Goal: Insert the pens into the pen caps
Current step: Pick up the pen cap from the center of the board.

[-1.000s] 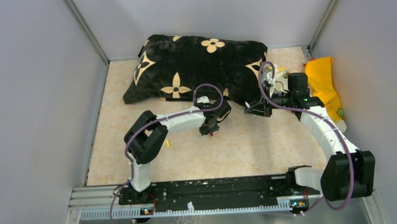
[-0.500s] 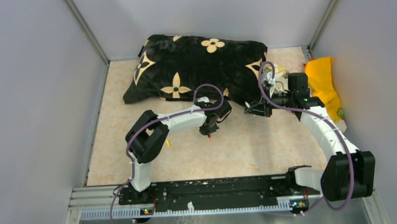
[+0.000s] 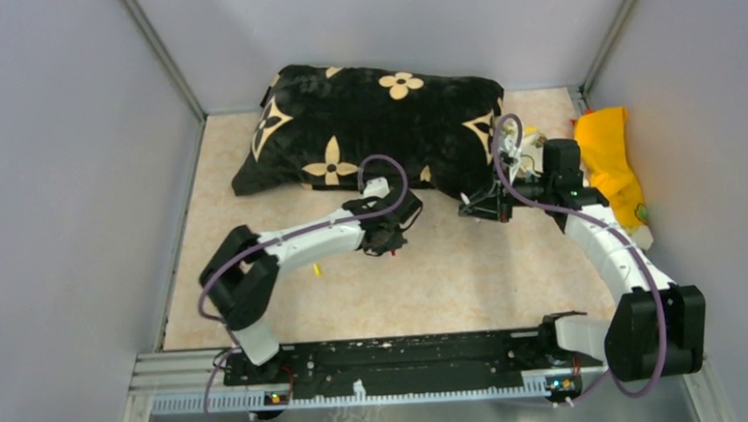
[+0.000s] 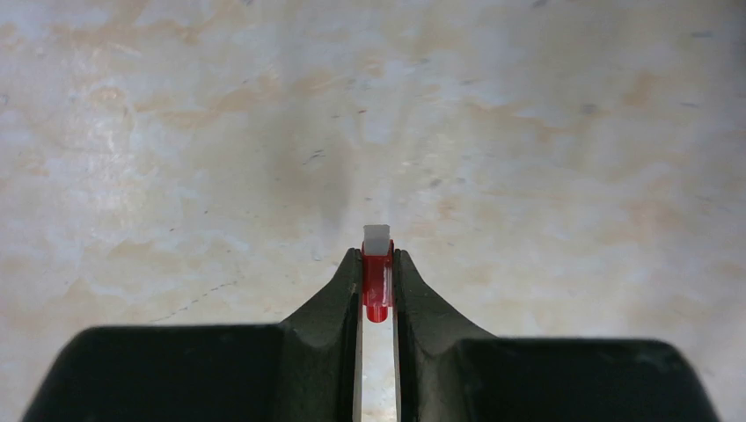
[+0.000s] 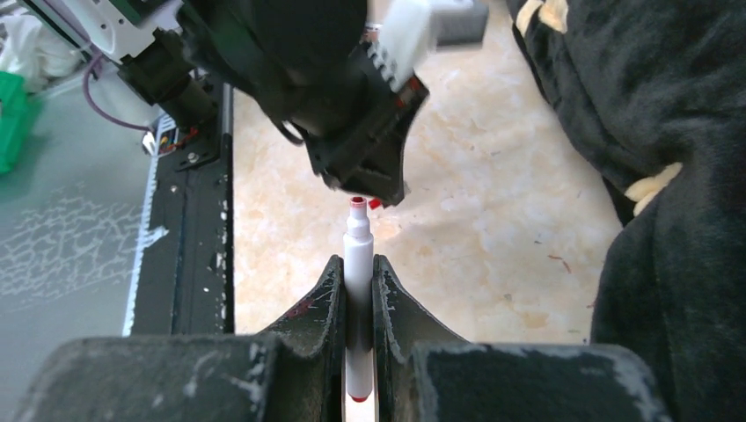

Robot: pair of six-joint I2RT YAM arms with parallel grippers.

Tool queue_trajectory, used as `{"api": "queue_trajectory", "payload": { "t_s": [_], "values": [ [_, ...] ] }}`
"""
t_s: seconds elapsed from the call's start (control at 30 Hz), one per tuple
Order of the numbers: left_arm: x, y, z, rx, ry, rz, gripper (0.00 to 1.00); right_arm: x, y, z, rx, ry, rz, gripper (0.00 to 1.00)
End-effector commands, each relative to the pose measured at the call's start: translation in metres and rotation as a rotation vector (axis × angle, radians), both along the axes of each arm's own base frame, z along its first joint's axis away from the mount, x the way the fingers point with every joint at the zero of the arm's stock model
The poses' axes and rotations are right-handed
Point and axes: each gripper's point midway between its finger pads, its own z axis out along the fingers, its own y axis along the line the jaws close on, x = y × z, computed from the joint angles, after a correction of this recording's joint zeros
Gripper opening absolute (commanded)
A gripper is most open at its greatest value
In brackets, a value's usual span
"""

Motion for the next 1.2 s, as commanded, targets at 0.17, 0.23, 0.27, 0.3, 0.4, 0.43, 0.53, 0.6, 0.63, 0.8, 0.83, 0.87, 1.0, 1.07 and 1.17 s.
{"api": "queue_trajectory", "payload": {
  "t_s": [0.17, 0.23, 0.27, 0.3, 0.4, 0.43, 0.53, 0.6, 0.63, 0.8, 0.83, 0.87, 1.0, 1.07, 1.17],
  "values": [
    [0.009, -0.043, 0.148, -0.595, -0.596, -0.306, 0.00, -0.017, 0.014, 0.015, 0.106, 0.033, 0.093, 0.00],
    [-0.001, -0.038, 0.177, -0.723, -0.753, -0.360, 0.00, -0.021, 0.021, 0.014, 0.124, 0.063, 0.113, 0.00],
    [-0.006, -0.035, 0.189, -0.767, -0.824, -0.385, 0.00, -0.023, 0.024, 0.014, 0.128, 0.072, 0.123, 0.00],
    [-0.012, -0.032, 0.201, -0.808, -0.889, -0.410, 0.00, -0.025, 0.028, 0.012, 0.128, 0.079, 0.136, 0.00],
    [-0.025, -0.023, 0.230, -0.868, -1.062, -0.481, 0.00, -0.033, 0.040, 0.007, 0.121, 0.101, 0.172, 0.00],
    [-0.029, -0.022, 0.238, -0.884, -1.114, -0.502, 0.00, -0.035, 0.044, 0.006, 0.119, 0.107, 0.182, 0.00],
    [-0.038, -0.017, 0.263, -0.942, -1.263, -0.539, 0.00, -0.043, 0.054, 0.003, 0.121, 0.135, 0.214, 0.00],
    [-0.043, -0.018, 0.275, -0.982, -1.333, -0.561, 0.00, -0.048, 0.060, 0.000, 0.126, 0.154, 0.231, 0.00],
    [-0.045, -0.019, 0.281, -1.003, -1.360, -0.570, 0.00, -0.050, 0.063, 0.000, 0.128, 0.160, 0.240, 0.00],
    [-0.053, -0.030, 0.294, -1.080, -1.438, -0.629, 0.00, -0.060, 0.075, -0.004, 0.125, 0.176, 0.273, 0.00],
    [-0.054, -0.031, 0.295, -1.098, -1.444, -0.636, 0.00, -0.060, 0.076, -0.004, 0.125, 0.180, 0.273, 0.00],
    [-0.054, -0.033, 0.294, -1.115, -1.442, -0.638, 0.00, -0.060, 0.076, -0.003, 0.127, 0.182, 0.272, 0.00],
    [-0.053, -0.035, 0.287, -1.161, -1.427, -0.617, 0.00, -0.059, 0.077, 0.000, 0.135, 0.180, 0.261, 0.00],
    [-0.052, -0.035, 0.285, -1.178, -1.415, -0.603, 0.00, -0.057, 0.077, -0.001, 0.137, 0.185, 0.249, 0.00],
    [-0.054, -0.036, 0.284, -1.194, -1.399, -0.605, 0.00, -0.054, 0.078, -0.002, 0.135, 0.188, 0.231, 0.00]
  ]
}}
